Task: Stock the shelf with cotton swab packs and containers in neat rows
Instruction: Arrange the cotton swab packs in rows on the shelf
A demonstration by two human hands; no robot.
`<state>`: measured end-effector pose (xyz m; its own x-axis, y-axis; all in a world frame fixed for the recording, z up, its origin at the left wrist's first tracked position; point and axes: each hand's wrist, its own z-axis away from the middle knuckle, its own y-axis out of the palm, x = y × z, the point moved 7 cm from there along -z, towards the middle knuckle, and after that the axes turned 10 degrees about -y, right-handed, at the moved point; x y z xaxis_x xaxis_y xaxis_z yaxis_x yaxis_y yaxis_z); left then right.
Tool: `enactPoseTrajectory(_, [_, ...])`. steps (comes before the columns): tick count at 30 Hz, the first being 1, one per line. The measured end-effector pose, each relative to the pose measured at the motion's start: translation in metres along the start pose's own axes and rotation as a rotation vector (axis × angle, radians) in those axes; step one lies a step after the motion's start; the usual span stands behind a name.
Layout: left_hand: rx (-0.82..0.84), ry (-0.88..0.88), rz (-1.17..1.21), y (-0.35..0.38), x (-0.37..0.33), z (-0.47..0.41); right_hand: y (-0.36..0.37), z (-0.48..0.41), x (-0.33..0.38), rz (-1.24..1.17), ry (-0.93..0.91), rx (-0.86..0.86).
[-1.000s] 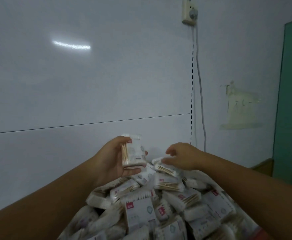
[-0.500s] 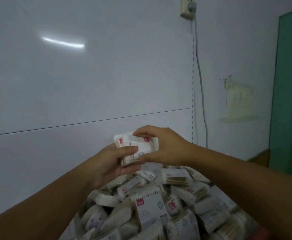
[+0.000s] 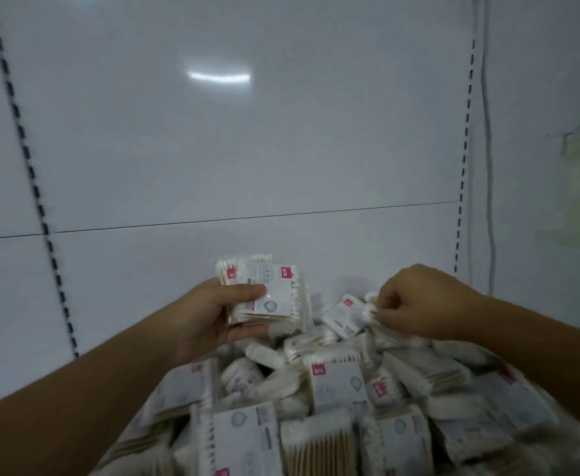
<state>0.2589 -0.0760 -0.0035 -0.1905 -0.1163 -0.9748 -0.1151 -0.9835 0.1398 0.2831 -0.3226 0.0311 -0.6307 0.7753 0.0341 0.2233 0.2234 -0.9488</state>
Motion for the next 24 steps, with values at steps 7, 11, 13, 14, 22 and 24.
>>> enactPoseTrajectory(7, [-0.141,0.088,0.168,-0.014,0.009,0.075,-0.054,0.016,0.12,-0.633,-0.495,-0.628])
enactPoseTrajectory(11, [-0.194,0.154,0.295,-0.059,0.019,0.157,-0.032,-0.004,0.235,-0.586,-0.735,-0.446])
enactPoseTrajectory(13, [-0.286,0.204,0.336,-0.099,0.028,0.211,-0.019,-0.016,0.295,-0.615,-0.789,-0.333])
enactPoseTrajectory(14, [-0.344,0.227,0.347,-0.121,0.034,0.241,-0.012,-0.021,0.327,-0.616,-0.81,-0.287])
enactPoseTrajectory(22, [-0.716,0.3,0.349,-0.298,0.084,0.496,0.024,-0.019,0.618,-0.701,-1.022,-0.108])
enactPoseTrajectory(24, [-0.774,0.329,0.431,-0.336,0.094,0.553,0.031,-0.019,0.682,-0.734,-1.039,-0.109])
